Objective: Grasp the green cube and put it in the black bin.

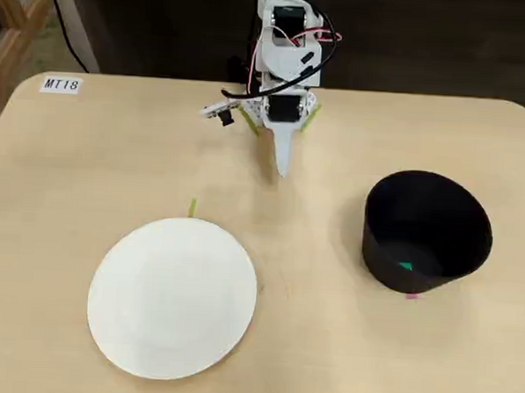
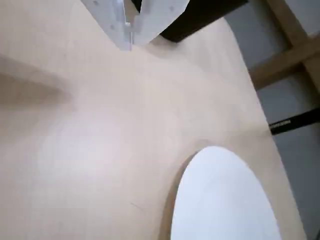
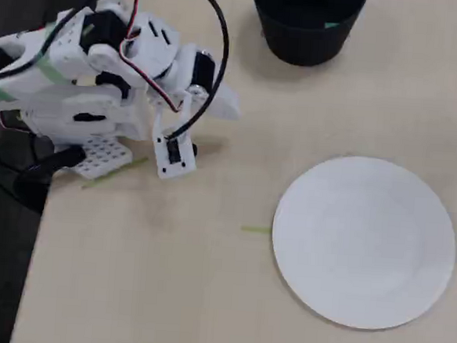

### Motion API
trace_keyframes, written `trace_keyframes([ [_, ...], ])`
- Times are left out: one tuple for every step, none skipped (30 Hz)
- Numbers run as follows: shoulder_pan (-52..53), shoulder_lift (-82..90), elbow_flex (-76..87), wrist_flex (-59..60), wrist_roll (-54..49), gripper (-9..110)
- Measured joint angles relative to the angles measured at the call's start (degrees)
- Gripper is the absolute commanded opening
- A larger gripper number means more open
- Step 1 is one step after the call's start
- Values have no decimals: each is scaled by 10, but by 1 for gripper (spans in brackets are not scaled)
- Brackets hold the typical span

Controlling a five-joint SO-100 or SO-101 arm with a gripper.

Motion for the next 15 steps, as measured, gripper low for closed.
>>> trace_keyframes([
  [-1, -3, 1, 0, -4, 0],
  [-4, -1, 2, 0, -7, 0],
  [-7, 0, 2, 0, -9, 0],
  [-10, 0, 3, 0, -11, 0],
  [-11, -2, 3, -1, -12, 0],
  [-11, 0, 3, -2, -12, 0],
  [-10, 0, 3, -2, -12, 0],
  [-9, 0, 4, -2, -12, 0],
  [-8, 0, 4, -2, -12, 0],
  [-6, 0, 4, -2, -12, 0],
  [-5, 0, 4, -2, -12, 0],
  [-5, 0, 4, -2, -12, 0],
  [-5, 0, 4, -2, -12, 0],
  [-5, 0, 4, -2, -12, 0],
  [-5, 0, 4, -2, -12, 0],
])
